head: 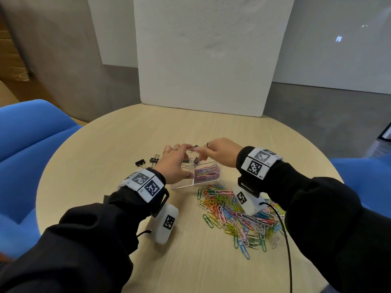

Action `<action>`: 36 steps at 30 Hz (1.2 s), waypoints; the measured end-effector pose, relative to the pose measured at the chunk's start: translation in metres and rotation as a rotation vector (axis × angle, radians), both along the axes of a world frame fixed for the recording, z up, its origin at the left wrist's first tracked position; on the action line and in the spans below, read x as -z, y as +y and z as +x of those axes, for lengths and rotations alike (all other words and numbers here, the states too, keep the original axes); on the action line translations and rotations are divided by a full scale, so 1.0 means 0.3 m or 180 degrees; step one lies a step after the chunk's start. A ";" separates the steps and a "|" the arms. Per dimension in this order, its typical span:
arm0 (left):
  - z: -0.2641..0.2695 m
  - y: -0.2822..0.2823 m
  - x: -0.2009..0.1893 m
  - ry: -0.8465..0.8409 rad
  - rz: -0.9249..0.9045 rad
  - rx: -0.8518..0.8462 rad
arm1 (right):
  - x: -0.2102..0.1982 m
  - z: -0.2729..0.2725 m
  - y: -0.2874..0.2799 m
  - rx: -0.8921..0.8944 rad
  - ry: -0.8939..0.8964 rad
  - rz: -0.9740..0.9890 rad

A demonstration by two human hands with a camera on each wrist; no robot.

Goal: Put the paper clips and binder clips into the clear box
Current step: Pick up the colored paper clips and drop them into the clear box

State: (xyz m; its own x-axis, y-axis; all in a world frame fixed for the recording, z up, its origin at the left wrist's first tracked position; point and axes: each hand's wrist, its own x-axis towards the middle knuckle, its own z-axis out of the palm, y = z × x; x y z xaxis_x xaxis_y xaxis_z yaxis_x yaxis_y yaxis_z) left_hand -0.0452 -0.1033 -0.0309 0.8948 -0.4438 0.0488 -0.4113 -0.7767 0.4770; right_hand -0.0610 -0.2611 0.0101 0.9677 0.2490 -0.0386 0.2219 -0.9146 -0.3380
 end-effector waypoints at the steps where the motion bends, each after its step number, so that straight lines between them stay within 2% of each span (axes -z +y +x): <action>1: 0.000 0.000 0.000 -0.0001 -0.0002 -0.0006 | -0.004 -0.009 -0.014 0.0116 -0.0292 0.0368; 3: 0.003 0.000 0.001 -0.0005 0.0007 -0.0018 | -0.013 -0.035 -0.046 0.0311 -0.0680 0.0827; 4: 0.004 -0.001 0.001 -0.0001 0.0010 -0.0023 | -0.012 -0.049 -0.062 0.0317 -0.0607 0.0814; 7: 0.008 -0.003 -0.003 0.0032 -0.0007 -0.0054 | 0.031 -0.093 -0.077 -0.0038 0.0321 0.0078; 9: 0.008 -0.005 -0.006 0.0053 -0.0014 -0.0063 | 0.080 -0.106 -0.076 -0.0298 0.0736 -0.0516; 12: 0.005 -0.006 -0.007 0.0040 -0.0003 -0.0059 | 0.126 -0.128 -0.059 -0.0705 0.1090 -0.0906; 15: 0.003 -0.006 -0.006 0.0030 -0.0003 -0.0064 | 0.130 -0.153 -0.071 -0.0839 0.1140 -0.1155; 18: 0.002 -0.006 -0.007 0.0037 -0.0022 -0.0071 | 0.102 -0.181 -0.105 -0.0590 0.1162 -0.0874; 22: 0.000 -0.006 -0.005 0.0031 -0.0021 -0.0083 | 0.095 -0.186 -0.123 0.0044 0.0854 -0.0342; 24: -0.001 -0.007 -0.006 0.0038 -0.0026 -0.0090 | 0.115 -0.175 -0.116 0.0229 0.0971 -0.0270; 32: 0.000 -0.006 -0.008 0.0027 -0.0009 -0.0071 | 0.168 -0.175 -0.053 0.0287 0.1244 0.0091; 36: 0.000 -0.005 -0.009 0.0041 -0.0029 -0.0065 | 0.165 -0.165 -0.050 0.0250 0.1107 0.0018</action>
